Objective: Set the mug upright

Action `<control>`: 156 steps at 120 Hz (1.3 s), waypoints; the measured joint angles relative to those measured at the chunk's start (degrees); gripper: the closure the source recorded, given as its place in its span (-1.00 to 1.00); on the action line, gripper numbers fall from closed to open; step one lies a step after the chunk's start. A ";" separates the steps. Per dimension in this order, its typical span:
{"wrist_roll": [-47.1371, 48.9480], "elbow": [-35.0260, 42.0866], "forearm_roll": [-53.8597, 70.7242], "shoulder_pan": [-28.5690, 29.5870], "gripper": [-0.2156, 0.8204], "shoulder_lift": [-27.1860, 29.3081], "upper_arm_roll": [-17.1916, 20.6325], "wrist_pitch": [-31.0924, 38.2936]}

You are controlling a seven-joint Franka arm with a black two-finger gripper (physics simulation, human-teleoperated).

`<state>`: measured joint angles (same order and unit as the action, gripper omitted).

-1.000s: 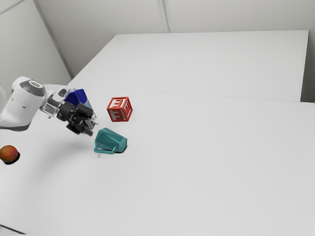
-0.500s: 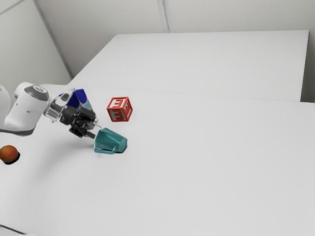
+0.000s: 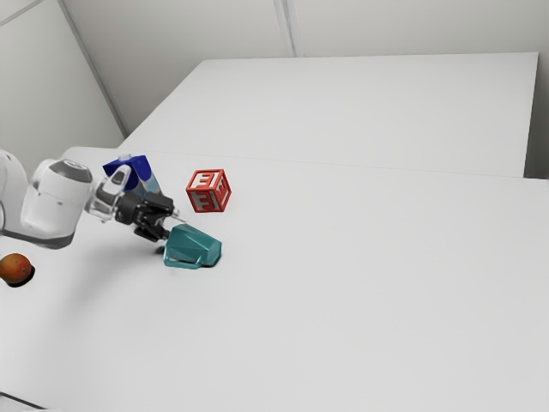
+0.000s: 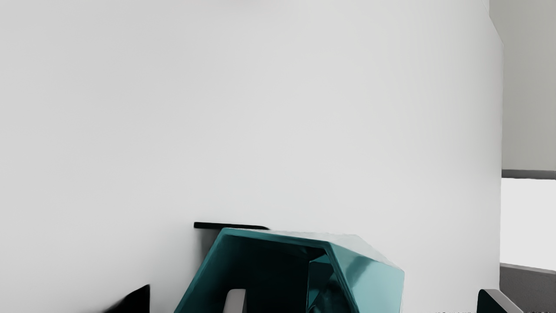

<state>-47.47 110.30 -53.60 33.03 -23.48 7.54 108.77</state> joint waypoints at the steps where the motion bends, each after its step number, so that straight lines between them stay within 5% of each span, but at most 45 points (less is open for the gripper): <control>1: -0.12 0.00 -0.07 -0.06 -0.53 -0.05 0.00 -0.01; 33: -3.17 0.23 -1.35 -0.81 -0.43 -0.44 0.10 -0.63; 86: -5.91 0.31 -2.53 -1.20 0.68 -0.27 0.18 -1.61; 112: -6.42 0.42 -2.47 -1.60 0.80 0.99 0.63 -1.59; 156: -6.00 3.64 -2.14 -5.55 0.91 11.88 0.61 -1.78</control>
<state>-53.47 113.95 -55.73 27.48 -11.59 8.14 106.99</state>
